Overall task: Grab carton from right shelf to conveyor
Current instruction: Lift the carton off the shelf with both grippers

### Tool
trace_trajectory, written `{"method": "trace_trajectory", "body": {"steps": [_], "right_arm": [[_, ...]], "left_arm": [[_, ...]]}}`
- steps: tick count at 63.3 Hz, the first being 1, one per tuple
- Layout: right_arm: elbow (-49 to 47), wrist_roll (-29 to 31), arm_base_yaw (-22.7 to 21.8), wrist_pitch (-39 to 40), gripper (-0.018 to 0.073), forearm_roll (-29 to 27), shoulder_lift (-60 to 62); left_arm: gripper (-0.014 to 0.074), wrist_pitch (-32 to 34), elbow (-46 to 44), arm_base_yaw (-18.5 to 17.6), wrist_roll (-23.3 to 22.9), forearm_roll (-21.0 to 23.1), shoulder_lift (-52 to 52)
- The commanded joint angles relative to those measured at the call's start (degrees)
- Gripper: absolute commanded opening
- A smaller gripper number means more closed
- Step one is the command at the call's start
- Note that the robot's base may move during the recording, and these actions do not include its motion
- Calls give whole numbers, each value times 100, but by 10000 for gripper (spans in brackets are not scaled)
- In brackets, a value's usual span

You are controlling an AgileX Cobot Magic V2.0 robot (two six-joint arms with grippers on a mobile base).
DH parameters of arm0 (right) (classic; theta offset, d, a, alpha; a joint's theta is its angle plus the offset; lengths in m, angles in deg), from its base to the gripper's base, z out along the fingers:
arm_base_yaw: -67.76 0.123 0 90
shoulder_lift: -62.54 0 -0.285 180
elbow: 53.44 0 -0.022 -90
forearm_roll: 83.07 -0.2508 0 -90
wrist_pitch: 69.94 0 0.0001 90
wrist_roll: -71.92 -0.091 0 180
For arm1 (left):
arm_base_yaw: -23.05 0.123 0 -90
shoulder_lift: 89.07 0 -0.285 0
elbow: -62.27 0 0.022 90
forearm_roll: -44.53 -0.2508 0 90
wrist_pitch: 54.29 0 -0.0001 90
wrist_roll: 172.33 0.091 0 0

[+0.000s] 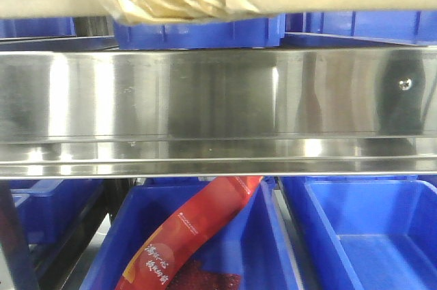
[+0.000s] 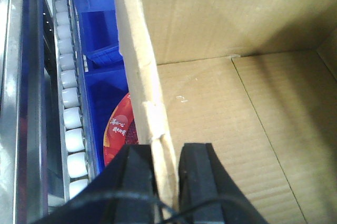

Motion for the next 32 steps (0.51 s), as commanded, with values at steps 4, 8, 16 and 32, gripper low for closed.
{"method": "trace_trajectory", "body": {"steps": [4, 8, 16, 32], "right_arm": [[-16, 145, -37, 107, -69, 236, 140], [-16, 145, -37, 113, -69, 236, 140], [-16, 145, -37, 126, -69, 236, 140], [-16, 145, -37, 126, -69, 236, 140]], "left_arm": [[-9, 38, -27, 18, 54, -456, -119], [-9, 38, -27, 18, 54, -456, -119], [-9, 38, -27, 18, 54, -456, -119], [-9, 38, -27, 18, 54, -456, -119]]}}
